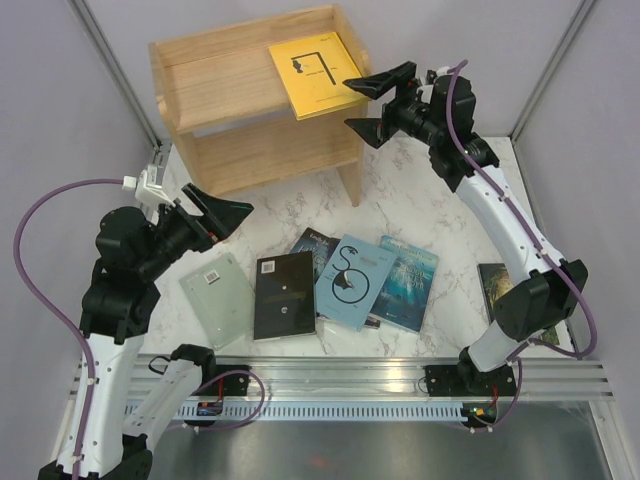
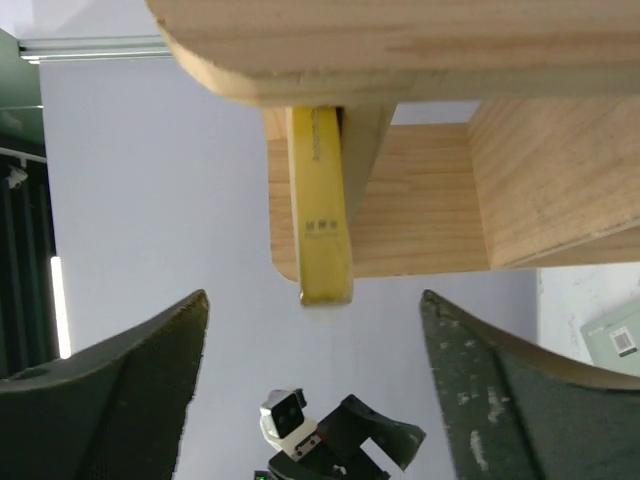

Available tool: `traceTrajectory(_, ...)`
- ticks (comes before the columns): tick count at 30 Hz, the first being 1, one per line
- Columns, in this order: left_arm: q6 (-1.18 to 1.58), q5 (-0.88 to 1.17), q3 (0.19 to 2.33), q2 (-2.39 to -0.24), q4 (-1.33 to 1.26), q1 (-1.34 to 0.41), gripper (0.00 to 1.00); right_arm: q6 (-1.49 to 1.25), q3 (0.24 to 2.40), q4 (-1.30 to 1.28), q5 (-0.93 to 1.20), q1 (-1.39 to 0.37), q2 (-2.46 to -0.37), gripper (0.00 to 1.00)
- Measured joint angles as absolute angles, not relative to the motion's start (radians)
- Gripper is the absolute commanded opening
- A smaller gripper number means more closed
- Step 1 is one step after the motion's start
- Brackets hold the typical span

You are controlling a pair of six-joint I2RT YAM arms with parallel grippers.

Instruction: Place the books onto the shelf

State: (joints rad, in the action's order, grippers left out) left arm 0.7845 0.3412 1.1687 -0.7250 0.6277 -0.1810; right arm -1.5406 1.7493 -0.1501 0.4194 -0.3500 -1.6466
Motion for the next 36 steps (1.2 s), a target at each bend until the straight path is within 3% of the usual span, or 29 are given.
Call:
traceTrajectory(3, 0.785, 0.341, 1.161, -0.725, 0.628, -0.181, 0.95, -1.534, 1.718, -0.148, 0.430, -0.350, -1.607, 0.54)
traceTrajectory(6, 0.785, 0.341, 1.153, -0.727, 0.632, -0.181, 0.95, -1.536, 1.713, -0.133, 0.437, -0.350, -1.586, 0.41)
traceTrajectory(9, 0.785, 0.341, 1.150, -0.727, 0.635, -0.181, 0.95, -1.536, 1.713, -0.116, 0.444, -0.350, -1.581, 0.35)
traceTrajectory(36, 0.783, 0.329, 1.150, -0.749, 0.634, -0.181, 0.95, -1.564, 1.793, -0.051, 0.462, -0.352, -1.734, 0.25)
